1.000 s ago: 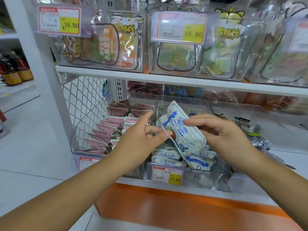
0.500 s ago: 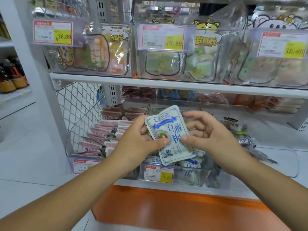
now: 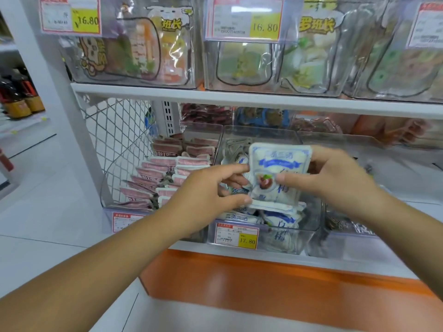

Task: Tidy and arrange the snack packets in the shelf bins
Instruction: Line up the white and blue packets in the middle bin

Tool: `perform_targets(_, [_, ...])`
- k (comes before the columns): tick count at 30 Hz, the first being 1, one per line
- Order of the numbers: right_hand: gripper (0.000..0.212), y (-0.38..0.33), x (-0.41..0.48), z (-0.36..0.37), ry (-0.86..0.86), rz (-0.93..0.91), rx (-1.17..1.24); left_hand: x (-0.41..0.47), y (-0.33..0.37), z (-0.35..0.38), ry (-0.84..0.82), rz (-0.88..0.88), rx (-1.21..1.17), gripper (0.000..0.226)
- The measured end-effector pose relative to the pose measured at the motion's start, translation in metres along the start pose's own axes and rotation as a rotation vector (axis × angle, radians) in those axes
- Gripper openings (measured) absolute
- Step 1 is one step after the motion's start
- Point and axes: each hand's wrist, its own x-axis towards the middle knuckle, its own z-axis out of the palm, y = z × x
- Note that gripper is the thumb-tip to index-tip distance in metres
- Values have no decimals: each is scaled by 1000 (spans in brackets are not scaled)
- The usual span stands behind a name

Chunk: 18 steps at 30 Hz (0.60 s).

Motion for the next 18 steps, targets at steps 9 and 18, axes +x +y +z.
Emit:
perform_targets(9, [27,26,-15,-7,-187,53,-665,1,-28,-6,-242,323,658,44])
perform_targets(18, [31,26,-9,7,-383,-32,-908,5,-40,-5,-142,552,739,25])
